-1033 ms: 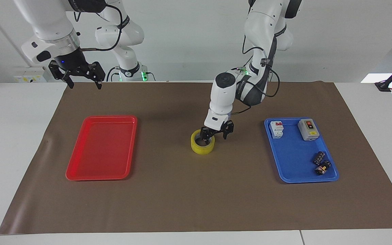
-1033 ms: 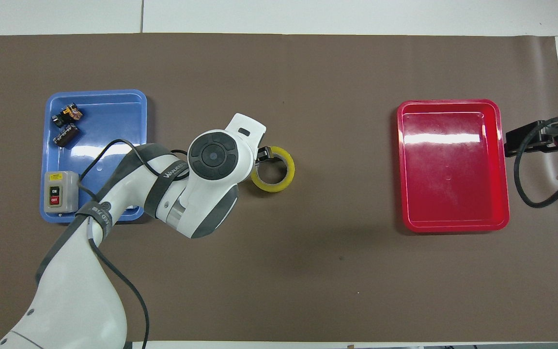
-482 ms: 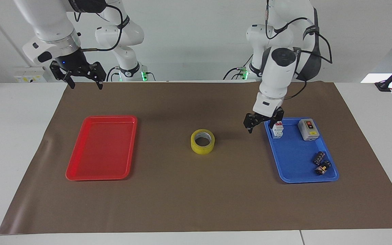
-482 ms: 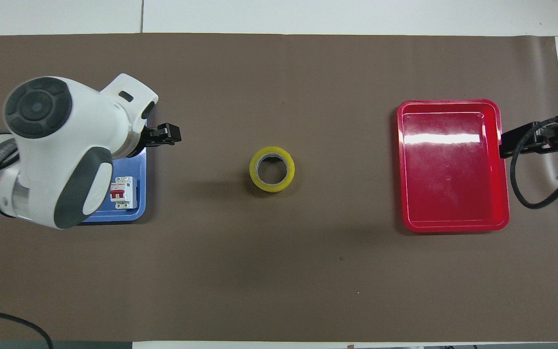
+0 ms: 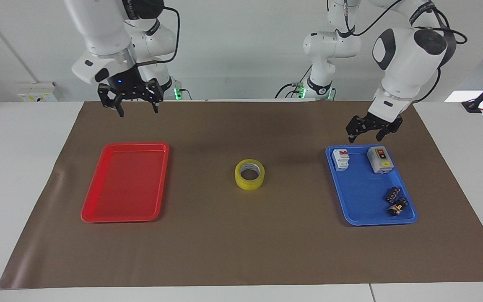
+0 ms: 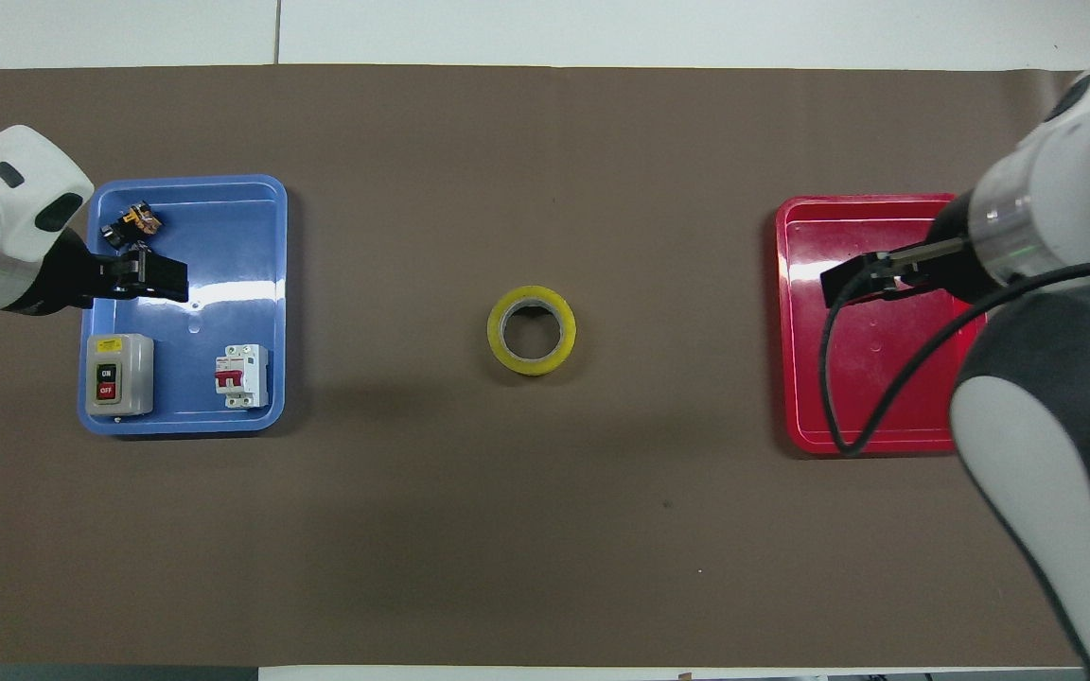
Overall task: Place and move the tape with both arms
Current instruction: 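Release the tape and withdraw the left gripper while the right gripper reaches out, then lower the right gripper onto the yellow tape and grasp it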
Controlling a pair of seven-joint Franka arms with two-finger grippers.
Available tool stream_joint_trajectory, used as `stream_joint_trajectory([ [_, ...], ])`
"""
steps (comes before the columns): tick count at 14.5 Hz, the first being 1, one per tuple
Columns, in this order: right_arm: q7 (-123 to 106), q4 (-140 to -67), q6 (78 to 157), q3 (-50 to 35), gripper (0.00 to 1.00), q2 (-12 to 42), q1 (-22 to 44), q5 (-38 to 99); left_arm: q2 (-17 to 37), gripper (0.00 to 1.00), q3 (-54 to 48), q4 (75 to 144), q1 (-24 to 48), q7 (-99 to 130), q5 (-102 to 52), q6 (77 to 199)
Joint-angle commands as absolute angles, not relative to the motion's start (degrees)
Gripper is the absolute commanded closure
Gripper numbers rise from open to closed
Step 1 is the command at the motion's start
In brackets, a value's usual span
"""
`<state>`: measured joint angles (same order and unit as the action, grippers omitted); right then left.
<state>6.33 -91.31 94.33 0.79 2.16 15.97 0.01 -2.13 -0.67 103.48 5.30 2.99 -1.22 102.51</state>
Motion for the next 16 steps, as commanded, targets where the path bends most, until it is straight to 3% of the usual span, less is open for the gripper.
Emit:
stream_joint_trajectory([
  [1,11.7,-92.4,102.2,0.8,0.00,8.0,20.3,1.8,-1.1,0.00,-1.1,97.3,3.0,-0.9,-2.5,96.3],
  [6,16.7,-102.5,119.5,0.8,0.00,12.1,27.9,1.9,-1.0,0.00,-1.0,91.4,2.4,-0.8,-2.3,89.3],
  [10,21.1,-102.7,129.3,0.8,0.00,20.6,32.9,1.9,-1.9,0.00,-1.1,92.5,1.8,-0.9,-2.3,88.5],
  [16,20.3,-104.4,135.7,0.9,0.00,23.2,33.2,1.6,-2.1,0.00,-1.1,92.9,1.6,-0.4,-2.3,88.8],
])
